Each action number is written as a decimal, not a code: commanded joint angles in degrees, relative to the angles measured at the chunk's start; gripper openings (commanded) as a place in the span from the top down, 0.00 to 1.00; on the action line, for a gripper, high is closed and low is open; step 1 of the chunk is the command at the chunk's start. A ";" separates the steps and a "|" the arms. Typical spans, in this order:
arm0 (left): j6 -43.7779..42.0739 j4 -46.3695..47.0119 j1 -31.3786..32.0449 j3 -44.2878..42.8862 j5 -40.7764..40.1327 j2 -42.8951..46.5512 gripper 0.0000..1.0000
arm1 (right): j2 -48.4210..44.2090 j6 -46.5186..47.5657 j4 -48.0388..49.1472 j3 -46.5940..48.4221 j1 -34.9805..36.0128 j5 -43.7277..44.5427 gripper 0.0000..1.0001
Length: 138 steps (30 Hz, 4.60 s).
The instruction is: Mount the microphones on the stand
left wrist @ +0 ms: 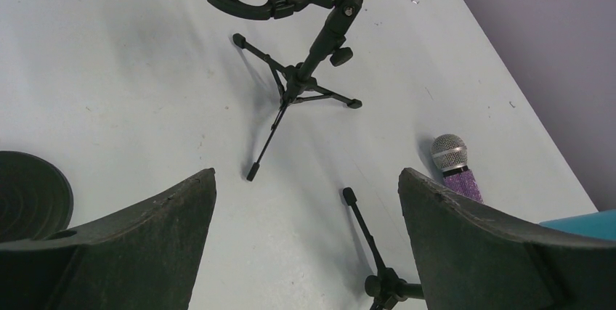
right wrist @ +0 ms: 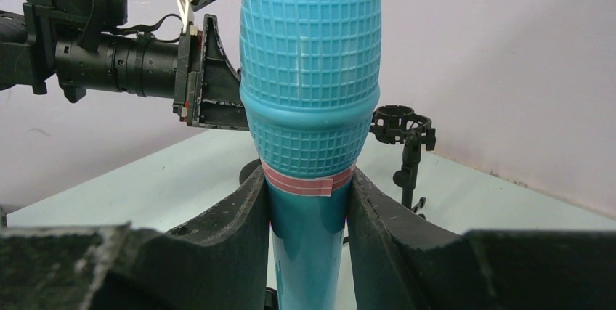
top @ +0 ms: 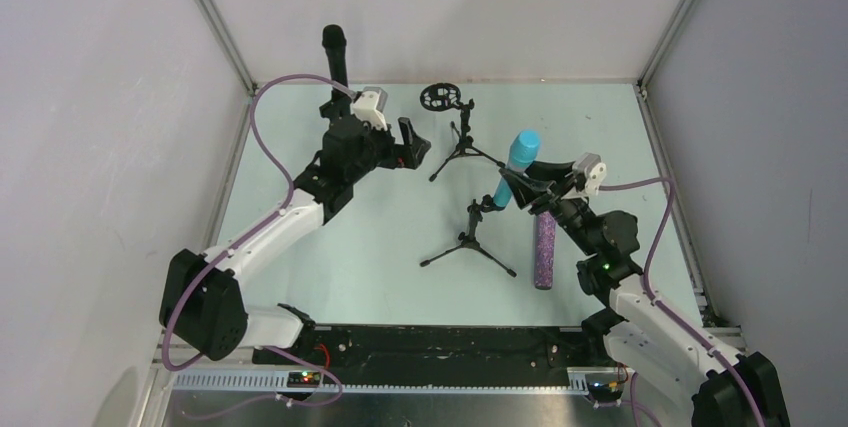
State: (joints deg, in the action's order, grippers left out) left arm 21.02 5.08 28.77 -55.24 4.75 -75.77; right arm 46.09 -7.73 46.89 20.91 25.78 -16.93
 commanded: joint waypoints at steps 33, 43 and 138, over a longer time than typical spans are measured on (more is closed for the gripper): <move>-4.57 5.13 1.00 -0.91 7.86 0.77 0.02 | -4.16 -1.02 -10.52 5.44 0.39 -2.98 0.15; -10.55 11.74 3.88 1.74 22.24 0.82 0.02 | -6.52 -1.55 -16.20 5.48 -0.23 -2.63 0.14; -28.91 19.91 19.52 7.48 14.11 3.95 1.00 | -9.68 -0.42 -28.26 5.46 -2.49 -5.23 0.15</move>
State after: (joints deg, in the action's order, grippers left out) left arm -6.98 17.56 48.93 -47.53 19.59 -76.90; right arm 36.58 -10.11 19.68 23.81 22.44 -20.10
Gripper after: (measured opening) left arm 0.442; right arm 0.852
